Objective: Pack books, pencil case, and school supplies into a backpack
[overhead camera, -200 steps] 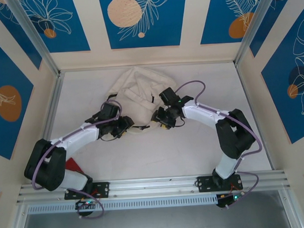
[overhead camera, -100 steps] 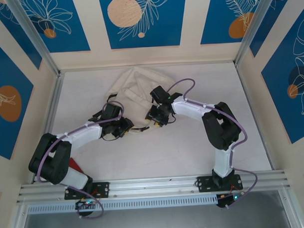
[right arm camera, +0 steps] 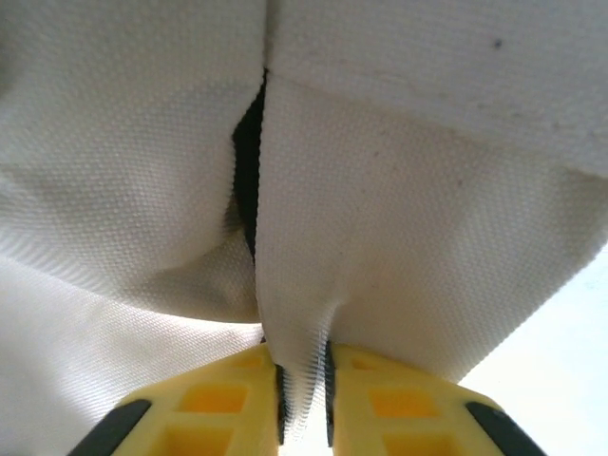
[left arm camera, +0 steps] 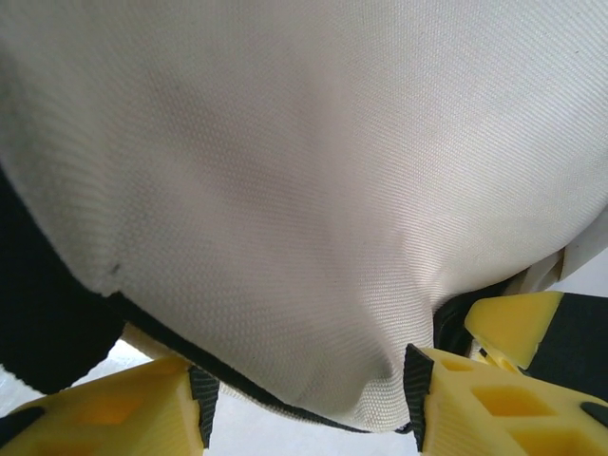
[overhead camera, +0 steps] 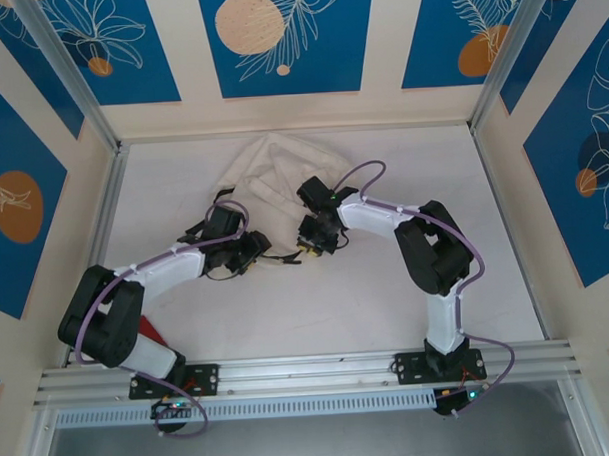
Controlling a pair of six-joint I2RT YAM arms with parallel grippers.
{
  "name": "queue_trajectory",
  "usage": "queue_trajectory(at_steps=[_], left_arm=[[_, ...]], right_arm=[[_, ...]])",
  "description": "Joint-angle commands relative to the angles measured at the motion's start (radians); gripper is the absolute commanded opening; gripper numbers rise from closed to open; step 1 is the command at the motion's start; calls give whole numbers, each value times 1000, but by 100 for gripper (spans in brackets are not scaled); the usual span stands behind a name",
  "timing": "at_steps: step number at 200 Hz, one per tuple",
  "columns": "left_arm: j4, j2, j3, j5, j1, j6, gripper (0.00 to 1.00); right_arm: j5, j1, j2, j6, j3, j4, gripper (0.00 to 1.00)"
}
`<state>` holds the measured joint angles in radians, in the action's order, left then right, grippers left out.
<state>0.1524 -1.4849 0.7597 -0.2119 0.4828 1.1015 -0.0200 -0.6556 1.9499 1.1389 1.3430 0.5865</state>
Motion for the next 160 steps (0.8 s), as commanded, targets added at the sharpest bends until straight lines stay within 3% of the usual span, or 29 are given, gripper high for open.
queue_trajectory(at_steps=[1, 54, 108, 146, 160], left_arm=[[-16, -27, 7, 11, 7, 0, 56], [-23, -78, 24, 50, 7, 8, 40], [-34, -100, 26, 71, 6, 10, 11], [-29, -93, 30, 74, 5, 3, 0], [-21, -84, 29, 76, 5, -2, 0]], right_arm=[[-13, -7, -64, 11, -49, -4, 13], [12, -8, -169, -16, -144, -67, 7], [7, -9, -158, -48, -249, -79, 6], [7, -1, -101, -86, -230, -94, 8], [0, 0, -97, -110, -209, -81, 12]])
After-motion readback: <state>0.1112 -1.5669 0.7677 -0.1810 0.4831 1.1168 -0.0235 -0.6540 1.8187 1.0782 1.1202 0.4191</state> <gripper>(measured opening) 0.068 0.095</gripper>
